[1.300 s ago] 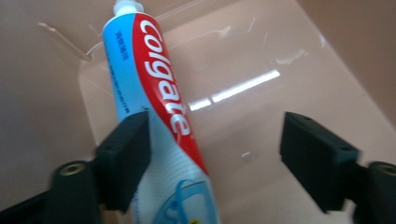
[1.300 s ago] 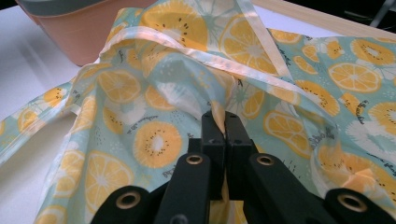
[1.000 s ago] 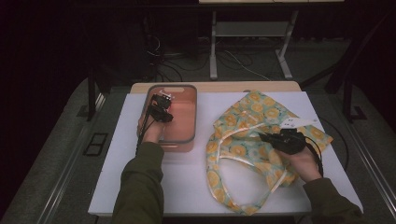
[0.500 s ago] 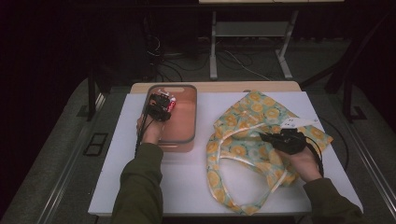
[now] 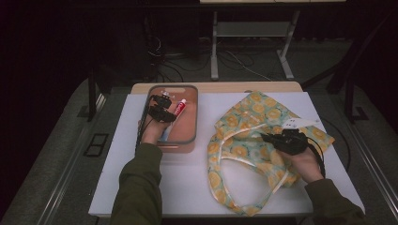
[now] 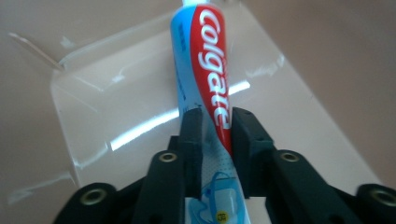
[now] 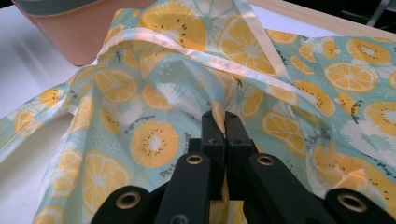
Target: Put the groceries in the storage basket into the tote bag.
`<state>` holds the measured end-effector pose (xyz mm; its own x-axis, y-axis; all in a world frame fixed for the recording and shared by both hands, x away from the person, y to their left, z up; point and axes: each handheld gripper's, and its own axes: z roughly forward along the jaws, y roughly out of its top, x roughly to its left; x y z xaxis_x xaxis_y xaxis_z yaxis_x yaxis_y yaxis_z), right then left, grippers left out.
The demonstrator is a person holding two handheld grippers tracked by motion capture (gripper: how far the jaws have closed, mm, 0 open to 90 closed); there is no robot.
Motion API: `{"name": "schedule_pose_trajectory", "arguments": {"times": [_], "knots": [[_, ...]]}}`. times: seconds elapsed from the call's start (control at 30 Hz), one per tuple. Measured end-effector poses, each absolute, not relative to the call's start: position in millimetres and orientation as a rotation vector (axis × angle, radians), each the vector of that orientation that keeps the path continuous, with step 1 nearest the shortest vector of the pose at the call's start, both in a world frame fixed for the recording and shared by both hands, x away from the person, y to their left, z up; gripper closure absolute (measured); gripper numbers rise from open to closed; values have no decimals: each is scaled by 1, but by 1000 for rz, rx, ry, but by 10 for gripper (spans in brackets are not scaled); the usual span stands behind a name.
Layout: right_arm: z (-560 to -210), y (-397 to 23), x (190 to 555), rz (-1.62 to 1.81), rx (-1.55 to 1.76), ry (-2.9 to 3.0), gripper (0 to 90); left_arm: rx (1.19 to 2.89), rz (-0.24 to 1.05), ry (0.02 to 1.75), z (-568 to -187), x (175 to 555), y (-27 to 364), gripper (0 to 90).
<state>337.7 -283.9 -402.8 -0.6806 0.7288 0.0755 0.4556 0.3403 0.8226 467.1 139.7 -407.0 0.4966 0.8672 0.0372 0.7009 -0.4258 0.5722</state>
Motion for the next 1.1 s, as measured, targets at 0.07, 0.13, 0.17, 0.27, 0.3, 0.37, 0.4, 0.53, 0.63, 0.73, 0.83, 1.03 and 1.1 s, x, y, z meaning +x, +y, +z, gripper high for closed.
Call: {"name": "schedule_pose_trajectory", "arguments": {"times": [0.07,0.13,0.17,0.27,0.3,0.37,0.4,0.53,0.63,0.73,0.83,1.03,1.1], "knots": [[-403,-284,338,1264,1055,2302,889,2289,463,1300,-410,468,137,678],[-403,-284,338,1266,1057,2301,890,2327,465,1311,-414,470,136,641],[-403,-285,338,1265,1059,2300,890,2332,464,1319,-414,471,136,639],[-402,-285,337,1266,1060,2298,889,2322,459,1331,-414,472,137,679],[-402,-285,337,1266,1060,2298,890,2311,462,1337,-412,471,138,707],[-402,-285,338,1266,1059,2297,890,2275,452,1360,-409,472,141,744],[-402,-285,338,1265,1060,2297,890,2267,448,1366,-408,472,142,753],[-402,-285,337,1265,1060,2298,889,2254,437,1348,-405,471,143,772],[-403,-285,338,1263,1062,2298,890,2217,428,1303,-398,469,144,786],[-403,-286,338,1262,1064,2297,889,2204,437,1251,-390,465,145,800],[-403,-286,339,1262,1065,2294,890,2194,441,1197,-380,460,148,811],[-403,-286,339,1257,1067,2292,890,2166,397,1085,-357,440,149,825],[-403,-286,339,1255,1067,2292,890,2151,385,1042,-349,431,149,830]]}}
